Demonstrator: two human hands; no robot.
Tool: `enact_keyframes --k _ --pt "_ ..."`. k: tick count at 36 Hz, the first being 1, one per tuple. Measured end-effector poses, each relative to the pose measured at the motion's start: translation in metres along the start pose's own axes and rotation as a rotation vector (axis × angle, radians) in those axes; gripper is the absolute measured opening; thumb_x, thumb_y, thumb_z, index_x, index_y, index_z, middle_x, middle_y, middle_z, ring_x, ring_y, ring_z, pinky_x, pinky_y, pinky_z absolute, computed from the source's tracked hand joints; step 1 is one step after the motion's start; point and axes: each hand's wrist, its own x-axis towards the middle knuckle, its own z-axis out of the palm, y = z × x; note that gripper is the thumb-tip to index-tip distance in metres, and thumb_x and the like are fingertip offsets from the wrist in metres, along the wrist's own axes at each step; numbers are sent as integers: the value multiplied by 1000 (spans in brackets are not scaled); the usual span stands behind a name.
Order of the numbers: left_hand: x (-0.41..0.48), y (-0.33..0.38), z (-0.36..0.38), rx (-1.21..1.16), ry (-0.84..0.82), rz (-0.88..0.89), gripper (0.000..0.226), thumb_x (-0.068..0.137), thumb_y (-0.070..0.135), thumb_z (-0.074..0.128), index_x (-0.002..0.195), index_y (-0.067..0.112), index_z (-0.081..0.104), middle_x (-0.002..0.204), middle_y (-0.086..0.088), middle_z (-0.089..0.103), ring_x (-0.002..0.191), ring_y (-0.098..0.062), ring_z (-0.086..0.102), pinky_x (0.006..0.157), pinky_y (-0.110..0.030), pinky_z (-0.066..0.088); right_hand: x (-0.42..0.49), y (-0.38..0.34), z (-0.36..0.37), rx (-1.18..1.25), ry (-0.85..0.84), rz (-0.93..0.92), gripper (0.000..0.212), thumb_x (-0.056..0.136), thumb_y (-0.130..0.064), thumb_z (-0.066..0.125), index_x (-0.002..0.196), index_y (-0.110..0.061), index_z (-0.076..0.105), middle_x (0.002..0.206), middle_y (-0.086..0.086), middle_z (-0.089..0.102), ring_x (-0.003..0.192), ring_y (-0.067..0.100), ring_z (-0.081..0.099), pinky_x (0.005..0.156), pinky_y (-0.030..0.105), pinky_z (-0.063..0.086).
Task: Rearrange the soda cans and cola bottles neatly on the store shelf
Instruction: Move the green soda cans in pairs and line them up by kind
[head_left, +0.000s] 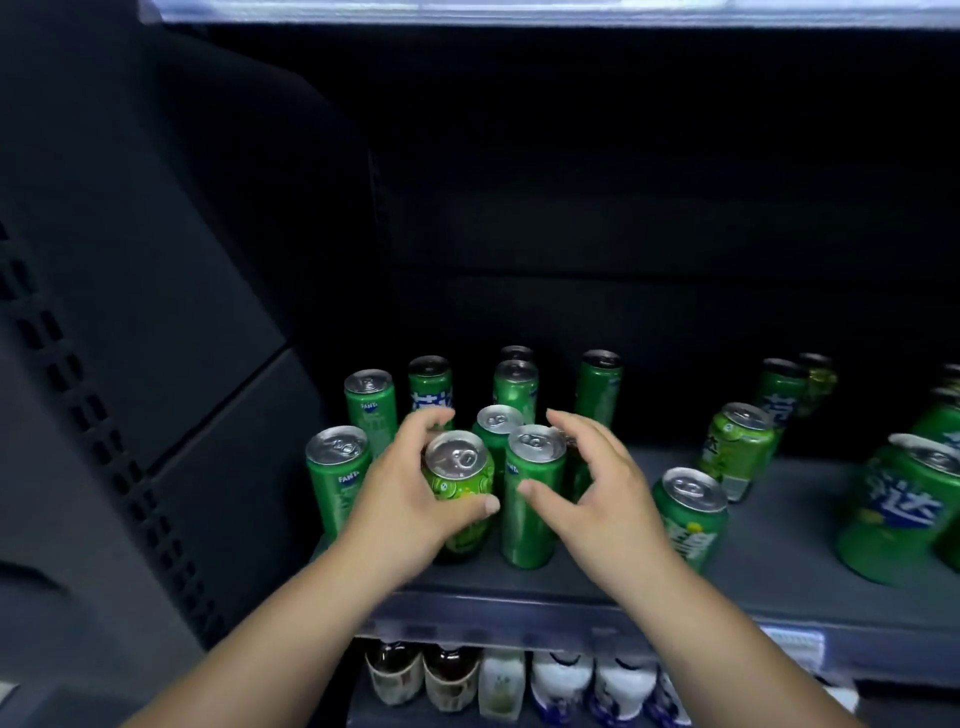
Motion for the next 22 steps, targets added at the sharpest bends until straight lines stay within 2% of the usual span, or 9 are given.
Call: enact_keyframes --k 4,8,10,12,15,16,19,21,22 --pt "2 28 -20 -83 -31 91 85 44 51 88 116 54 44 111 18 61 106 1 58 94 -35 50 -9 -15 -5 26 35 -20 65 77 -31 81 129 -51 47 129 -26 50 122 -3 49 105 22 40" --pt "-1 57 -25 -152 -50 163 84 40 54 88 112 56 45 107 17 63 104 -1 61 92 -39 53 -20 -30 -11 135 -31 -23 75 64 -49 79 132 -53 47 135 -23 53 126 -2 51 107 30 45" --pt "-4 70 -22 -182 -68 190 84 39 52 89 111 55 46 105 17 65 102 -3 63 90 -41 54 -23 -37 -19 191 -56 -26 82 61 -46 83 134 -52 46 131 -22 59 123 0 55 104 33 48" --pt "-6 83 -13 -206 -89 216 84 38 50 90 111 54 47 104 16 67 99 -4 65 89 -43 55 -26 -42 -28 222 -47 -32 82 60 -34 86 131 -50 49 123 -23 65 115 1 61 98 33 52" --pt "-8 101 3 -196 -158 273 88 40 52 88 117 54 45 108 16 68 102 -2 65 91 -40 54 -31 -42 -45 230 36 -28 78 58 -20 82 127 -45 53 116 -21 68 107 4 66 92 35 55" --pt "-8 106 7 -188 -186 294 91 42 54 87 120 55 43 113 18 66 106 -1 63 94 -37 53 -33 -40 -52 241 66 -27 76 59 -22 81 126 -43 54 115 -20 68 107 4 66 91 32 55" --pt "0 112 14 -102 -239 339 105 41 69 82 131 63 29 134 22 52 126 5 48 106 -27 40 -40 -28 -79 256 162 -12 70 62 -42 85 125 -42 55 115 -24 68 106 1 66 88 25 52" --pt "7 103 22 -29 -200 308 111 39 75 81 132 67 22 144 17 43 134 3 39 109 -26 34 -43 -14 -99 252 219 30 68 63 -41 89 121 -44 55 110 -25 69 101 -1 67 85 25 52" --pt "10 95 29 -10 -168 266 112 41 72 84 135 64 23 146 14 40 135 0 37 109 -28 33 -44 -6 -109 243 250 59 67 62 -40 90 120 -46 55 108 -24 69 99 -1 67 84 26 52"
